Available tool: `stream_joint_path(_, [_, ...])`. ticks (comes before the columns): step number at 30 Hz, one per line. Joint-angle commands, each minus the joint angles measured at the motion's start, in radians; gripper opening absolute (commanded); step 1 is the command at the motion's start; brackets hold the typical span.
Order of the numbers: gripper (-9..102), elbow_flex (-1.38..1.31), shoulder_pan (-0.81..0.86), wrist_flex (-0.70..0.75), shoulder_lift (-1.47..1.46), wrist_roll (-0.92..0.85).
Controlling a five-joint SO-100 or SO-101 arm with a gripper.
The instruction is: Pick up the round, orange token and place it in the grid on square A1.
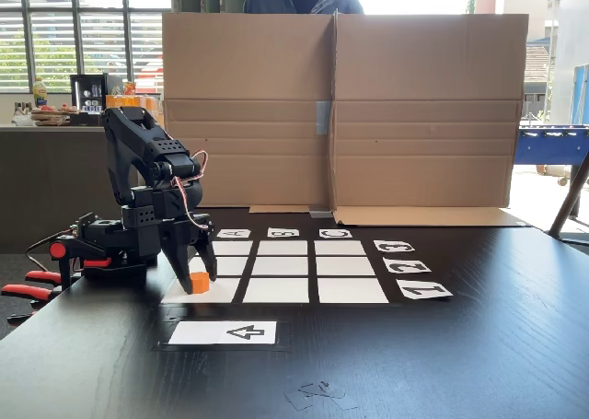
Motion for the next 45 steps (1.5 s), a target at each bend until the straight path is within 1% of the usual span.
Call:
stream_joint_path(1, [31, -0.011, 0.009, -0.011, 0.005, 0.006])
stream_joint_path(10, [32, -0.094, 0.055, -0.026, 0.034, 0.006])
stream_joint_path(21, [34, -0.255, 0.155, -0.012, 0.126, 0.017])
stream_joint_path(27, [34, -0.268, 0.193, -0.020, 0.290, 0.040])
stream_joint_path(34, [33, -0.268, 0.278, -0.011, 0.502, 0.078])
stream_joint_path(40, [32, -0.259, 0.396, 0.028, 0.673, 0.081])
stream_joint_path(45, [29, -0.250, 0.515, 0.077, 0.804, 0.081])
